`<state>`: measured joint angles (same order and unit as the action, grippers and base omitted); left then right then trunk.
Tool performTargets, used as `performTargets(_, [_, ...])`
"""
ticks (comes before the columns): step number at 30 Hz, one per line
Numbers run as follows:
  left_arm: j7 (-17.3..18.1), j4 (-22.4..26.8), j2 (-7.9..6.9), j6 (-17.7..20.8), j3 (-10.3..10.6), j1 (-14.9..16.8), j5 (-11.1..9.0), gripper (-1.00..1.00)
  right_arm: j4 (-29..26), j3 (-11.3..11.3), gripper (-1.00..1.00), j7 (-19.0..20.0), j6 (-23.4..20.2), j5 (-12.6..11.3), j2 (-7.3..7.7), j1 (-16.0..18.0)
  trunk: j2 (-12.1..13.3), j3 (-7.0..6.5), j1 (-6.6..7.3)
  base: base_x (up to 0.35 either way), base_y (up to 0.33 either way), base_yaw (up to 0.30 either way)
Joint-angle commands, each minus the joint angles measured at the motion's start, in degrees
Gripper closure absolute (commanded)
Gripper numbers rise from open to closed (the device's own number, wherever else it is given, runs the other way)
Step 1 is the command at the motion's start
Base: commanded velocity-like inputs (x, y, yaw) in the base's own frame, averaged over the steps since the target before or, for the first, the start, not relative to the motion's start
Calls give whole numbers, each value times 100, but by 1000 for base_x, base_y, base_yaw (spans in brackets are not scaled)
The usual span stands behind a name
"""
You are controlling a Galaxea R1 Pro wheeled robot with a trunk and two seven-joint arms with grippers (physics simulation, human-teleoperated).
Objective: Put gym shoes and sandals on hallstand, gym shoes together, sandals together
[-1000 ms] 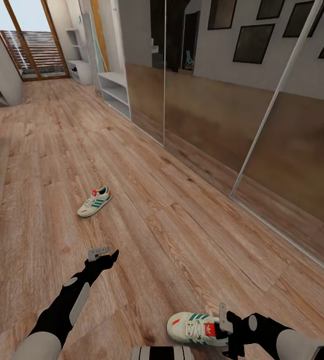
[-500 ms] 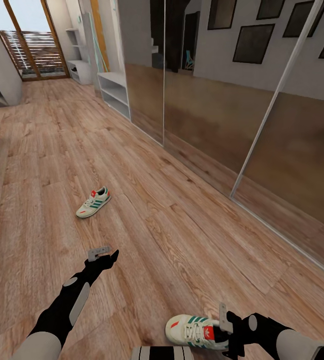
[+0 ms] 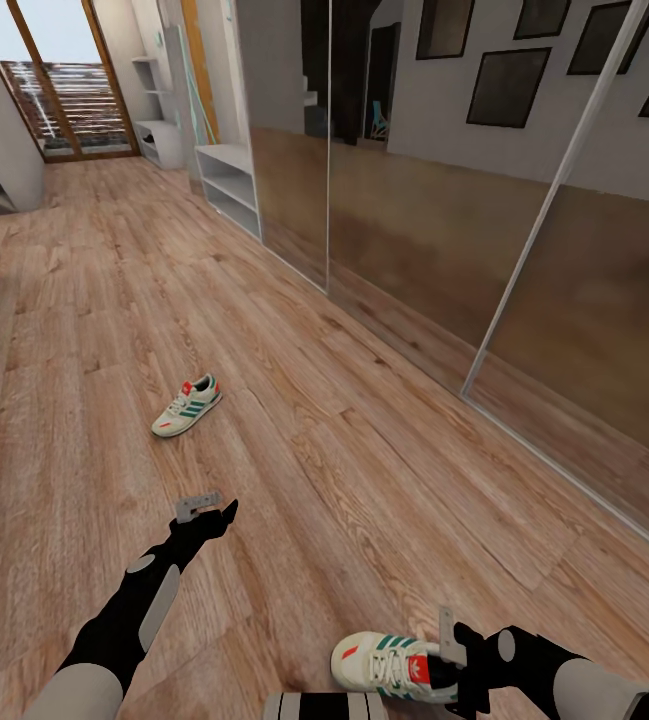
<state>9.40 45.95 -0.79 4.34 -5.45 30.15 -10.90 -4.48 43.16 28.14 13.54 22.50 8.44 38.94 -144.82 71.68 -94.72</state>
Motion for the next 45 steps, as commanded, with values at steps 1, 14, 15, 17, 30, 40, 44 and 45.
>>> performTargets(1, [0, 0, 0, 0, 0, 0, 0, -100, 0, 0, -100, 0, 0, 0, 0, 0, 0, 0, 0, 24, 0, 0])
performTargets(14, [0, -7, 0, -3, 0, 0, 0, -100, 0, 0, -100, -2, 0, 0, 0, 0, 0, 0, 0, 7, 0, 0])
performTargets(15, [0, -7, 0, -3, 0, 0, 0, -100, 0, 0, -100, -2, 0, 0, 0, 0, 0, 0, 0, 1, 0, 0])
performTargets(17, [0, -7, 0, -3, 0, 0, 0, -100, 0, 0, -100, -2, 0, 0, 0, 0, 0, 0, 0, 0, 0, 0])
performTargets(30, [0, -5, 0, -3, 0, 0, 0, -100, 1, 0, -100, -2, 0, 0, 0, 0, 0, 0, 0, 75, -67, 0])
performTargets(40, [0, -1, 0, 3, 0, 0, -4, -100, 0, 0, -100, 0, 0, 0, 0, 0, 0, 0, 0, 23, -21, 0])
performTargets(44, [0, 0, 0, 5, 0, 0, -5, -100, 0, 0, -100, -1, 0, 0, 0, 0, 0, 0, 0, 3, -3, 0])
performTargets(45, [0, 0, 0, 5, 0, 0, -5, -100, 0, 0, -100, -1, 0, 0, 0, 0, 0, 0, 0, 2, -2, 0])
